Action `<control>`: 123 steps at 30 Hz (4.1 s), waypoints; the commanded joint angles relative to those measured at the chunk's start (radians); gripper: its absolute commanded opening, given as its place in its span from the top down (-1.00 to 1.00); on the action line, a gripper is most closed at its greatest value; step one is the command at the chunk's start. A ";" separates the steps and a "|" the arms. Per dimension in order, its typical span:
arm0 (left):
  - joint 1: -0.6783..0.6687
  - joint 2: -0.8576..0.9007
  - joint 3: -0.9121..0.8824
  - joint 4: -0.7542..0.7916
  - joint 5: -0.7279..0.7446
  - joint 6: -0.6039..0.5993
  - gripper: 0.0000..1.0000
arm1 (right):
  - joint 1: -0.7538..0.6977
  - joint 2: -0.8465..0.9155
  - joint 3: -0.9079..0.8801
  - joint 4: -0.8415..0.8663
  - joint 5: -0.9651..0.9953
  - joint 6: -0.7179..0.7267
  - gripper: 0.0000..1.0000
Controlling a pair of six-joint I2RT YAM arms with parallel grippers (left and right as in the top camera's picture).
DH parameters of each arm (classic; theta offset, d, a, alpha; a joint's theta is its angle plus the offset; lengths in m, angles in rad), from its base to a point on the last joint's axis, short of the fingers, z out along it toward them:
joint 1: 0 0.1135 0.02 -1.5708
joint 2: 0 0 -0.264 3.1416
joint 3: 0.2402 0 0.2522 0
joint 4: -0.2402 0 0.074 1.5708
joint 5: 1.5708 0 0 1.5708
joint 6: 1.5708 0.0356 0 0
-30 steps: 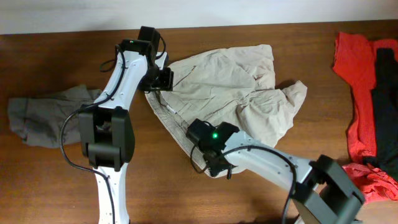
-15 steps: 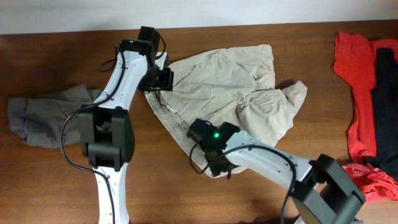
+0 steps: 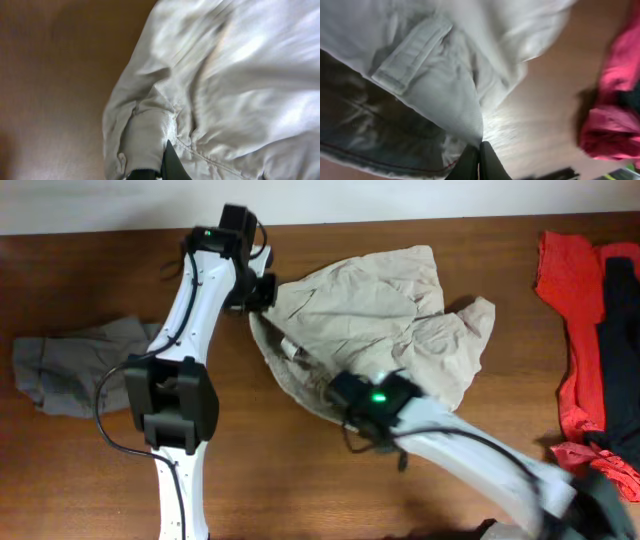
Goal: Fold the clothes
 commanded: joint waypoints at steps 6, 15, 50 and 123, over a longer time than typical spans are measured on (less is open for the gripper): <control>-0.016 -0.005 0.363 0.278 0.481 -0.071 0.99 | -0.274 -0.299 0.202 -0.142 0.225 0.051 0.92; -0.142 -0.005 0.504 0.730 0.746 -0.215 0.99 | -0.440 -0.424 0.584 -0.175 0.085 -0.232 0.92; -0.288 0.001 0.502 0.964 0.614 -0.042 0.99 | -0.164 -0.307 0.835 -0.366 0.389 -0.037 0.93; -0.088 0.031 -0.352 0.364 -0.066 0.385 0.99 | -0.282 -0.113 0.680 -0.174 -0.122 -0.220 -0.35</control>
